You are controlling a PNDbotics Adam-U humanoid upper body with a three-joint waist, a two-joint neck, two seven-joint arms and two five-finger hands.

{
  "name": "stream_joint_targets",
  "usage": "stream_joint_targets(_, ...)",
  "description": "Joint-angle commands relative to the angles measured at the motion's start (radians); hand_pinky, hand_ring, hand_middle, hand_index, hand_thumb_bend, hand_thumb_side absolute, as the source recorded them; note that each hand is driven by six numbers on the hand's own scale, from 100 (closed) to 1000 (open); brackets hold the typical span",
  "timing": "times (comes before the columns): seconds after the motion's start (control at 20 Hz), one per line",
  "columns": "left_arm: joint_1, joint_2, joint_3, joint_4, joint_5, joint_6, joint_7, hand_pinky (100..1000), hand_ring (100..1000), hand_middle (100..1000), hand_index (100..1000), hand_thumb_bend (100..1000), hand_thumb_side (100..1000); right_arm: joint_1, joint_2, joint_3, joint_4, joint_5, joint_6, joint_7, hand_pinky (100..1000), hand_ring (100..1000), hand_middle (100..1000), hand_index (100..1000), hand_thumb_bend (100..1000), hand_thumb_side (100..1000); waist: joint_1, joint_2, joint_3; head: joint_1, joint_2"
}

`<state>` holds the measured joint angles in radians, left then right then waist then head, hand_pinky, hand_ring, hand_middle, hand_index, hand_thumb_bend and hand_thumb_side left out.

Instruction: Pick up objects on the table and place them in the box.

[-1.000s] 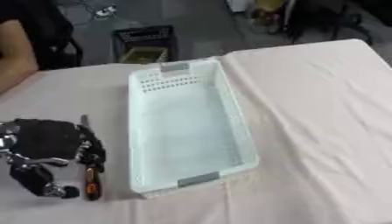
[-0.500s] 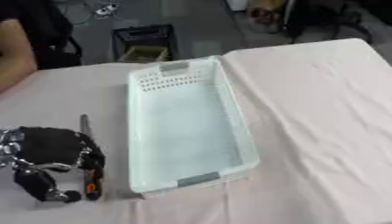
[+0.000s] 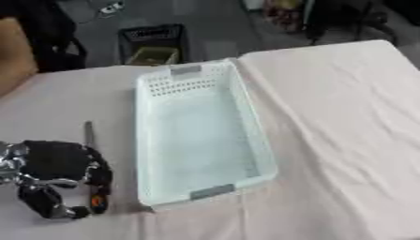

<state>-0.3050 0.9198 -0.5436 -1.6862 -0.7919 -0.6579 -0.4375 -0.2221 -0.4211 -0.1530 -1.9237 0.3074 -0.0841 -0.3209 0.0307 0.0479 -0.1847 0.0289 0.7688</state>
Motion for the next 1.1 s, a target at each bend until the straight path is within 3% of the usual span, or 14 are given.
stream_joint_targets(0.05,-0.007,0.007,0.003,-0.002,-0.012,-0.087,-0.069,725,744,691,784,359,403,-0.013,-0.029,-0.004,-0.009,-0.004,-0.003,0.003,305,413,468,681,100,695,-0.001,-0.006,-0.003,-0.013,0.001)
stream_joint_targets(0.8,0.0,0.003,-0.003,0.028,-0.076,-0.112,-0.05,721,732,694,779,322,378,-0.02,-0.033,-0.002,-0.012,-0.006,-0.005,0.005,306,413,469,682,100,694,0.007,0.001,-0.016,-0.013,0.001)
stream_joint_targets(1.1,-0.004,0.019,0.007,0.019,-0.134,-0.123,-0.033,712,730,694,781,357,371,-0.021,-0.035,-0.003,-0.013,-0.006,-0.005,0.005,306,414,469,682,100,694,0.01,0.0,-0.017,-0.011,0.001)
